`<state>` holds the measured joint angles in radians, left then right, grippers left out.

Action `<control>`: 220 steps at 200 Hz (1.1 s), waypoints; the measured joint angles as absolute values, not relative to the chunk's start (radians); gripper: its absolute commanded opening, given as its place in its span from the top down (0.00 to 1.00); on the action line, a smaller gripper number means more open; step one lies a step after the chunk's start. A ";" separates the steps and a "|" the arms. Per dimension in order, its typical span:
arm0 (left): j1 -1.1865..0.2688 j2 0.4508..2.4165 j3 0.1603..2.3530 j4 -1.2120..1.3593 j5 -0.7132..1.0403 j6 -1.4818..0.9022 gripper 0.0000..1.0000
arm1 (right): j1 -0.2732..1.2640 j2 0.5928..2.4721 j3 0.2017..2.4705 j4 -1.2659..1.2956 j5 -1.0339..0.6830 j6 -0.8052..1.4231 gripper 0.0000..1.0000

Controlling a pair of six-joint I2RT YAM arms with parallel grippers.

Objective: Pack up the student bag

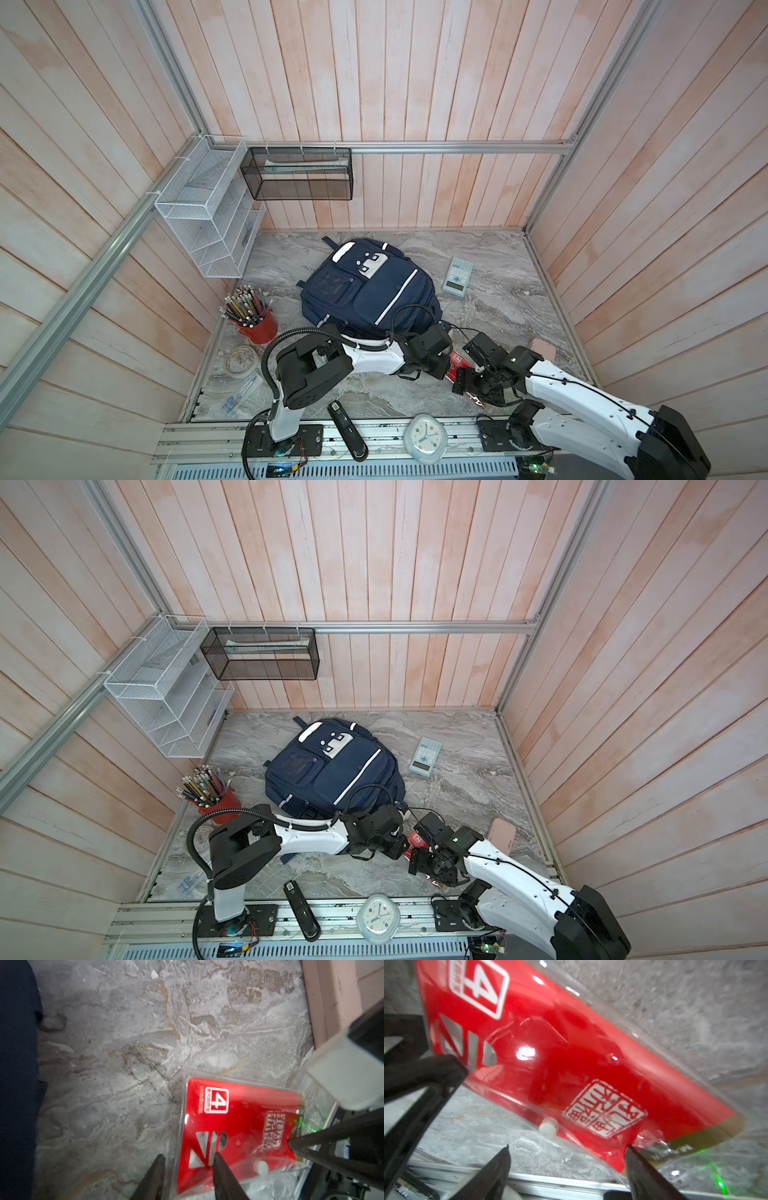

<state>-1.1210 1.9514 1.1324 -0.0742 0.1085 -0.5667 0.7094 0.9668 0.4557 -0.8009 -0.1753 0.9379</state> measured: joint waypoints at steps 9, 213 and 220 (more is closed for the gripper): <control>-1.106 1.954 1.131 -0.059 0.126 -0.573 0.59 | 0.709 0.967 0.451 -0.767 -0.187 0.938 0.25; -1.101 1.750 0.962 -0.021 0.190 -0.637 0.46 | 0.350 0.859 0.384 -0.444 -0.231 0.776 0.08; -1.106 1.771 0.957 -0.014 0.194 -0.645 0.46 | 0.340 0.860 0.384 -0.441 -0.231 0.765 0.08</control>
